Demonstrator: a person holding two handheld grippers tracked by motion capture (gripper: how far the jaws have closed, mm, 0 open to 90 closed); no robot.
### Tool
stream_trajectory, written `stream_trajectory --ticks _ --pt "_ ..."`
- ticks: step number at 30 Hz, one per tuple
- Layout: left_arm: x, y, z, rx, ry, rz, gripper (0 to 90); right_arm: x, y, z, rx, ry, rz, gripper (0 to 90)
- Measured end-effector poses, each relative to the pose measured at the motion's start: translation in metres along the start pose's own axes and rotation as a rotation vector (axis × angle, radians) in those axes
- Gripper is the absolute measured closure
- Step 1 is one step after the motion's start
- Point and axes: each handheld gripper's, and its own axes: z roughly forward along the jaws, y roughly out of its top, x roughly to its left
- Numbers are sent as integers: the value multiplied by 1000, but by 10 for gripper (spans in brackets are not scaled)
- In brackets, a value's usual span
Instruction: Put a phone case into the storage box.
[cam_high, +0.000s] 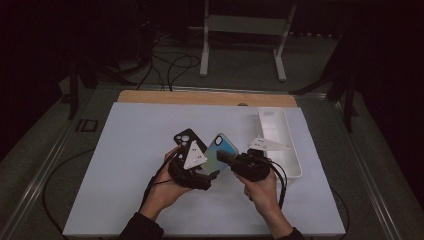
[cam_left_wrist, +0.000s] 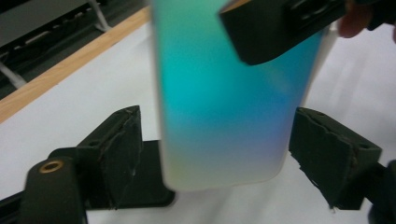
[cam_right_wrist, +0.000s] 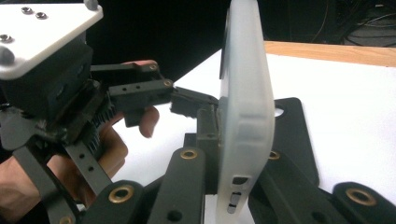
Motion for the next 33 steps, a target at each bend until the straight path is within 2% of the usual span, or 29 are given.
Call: stream_trajectory --ticks 1,5,6,8,10,11,12,14,15,17,18,22,23,24,25,26,27,28,29,33 --pt "3 -1 -3 -9 -24 -18 150 -1 1 -2 0 -3 -10 865" --pt "6 -1 -7 -20 -49 -38 132 -3 2 -5 1 0 -21 865" --pt "8 -2 -9 -23 -74 -48 119 -4 3 -9 -5 9 -36 865" --pt "9 -3 -10 -24 -83 -57 101 -4 4 -11 -6 17 -38 865" --pt "12 -5 -10 -20 -131 -78 85 -5 6 -17 -6 55 -64 864" --pt "12 -5 -10 -20 -131 -78 79 -5 6 -17 -6 55 -64 864" --pt "12 -7 -8 -11 -161 -82 72 -4 7 -20 7 98 -109 864" --pt "12 -7 -8 -11 -161 -82 58 -3 7 -21 13 103 -127 864" --pt "11 -8 -7 -5 -184 -78 45 -2 8 -22 21 118 -149 863" --pt "10 -9 -5 -7 -211 -78 41 -1 8 -23 21 126 -159 863" --pt "9 -9 -4 -6 -242 -78 36 0 9 -23 26 141 -169 863" --pt "9 -9 -4 -6 -242 -78 36 0 9 -22 26 148 -171 863" --pt "8 -9 -2 -6 -288 -72 36 0 9 -22 26 148 -171 863" --pt "8 -9 -2 -6 -288 -72 105 3 10 -20 35 222 -168 864" --pt "7 -9 -2 -13 -295 -75 105 3 10 -20 35 222 -168 864" --pt "7 -9 -2 -13 -295 -75 146 3 10 -20 35 222 -168 864" --pt "9 -10 -3 -36 -335 -90 146 4 10 -19 37 232 -165 864" --pt "9 -11 -3 -48 -358 -96 200 5 10 -16 47 254 -175 864" --pt "9 -12 -3 -54 -370 -102 242 6 10 -15 57 251 -186 863" --pt "10 -13 -2 -43 -391 -104 331 4 9 -14 66 266 -174 863"
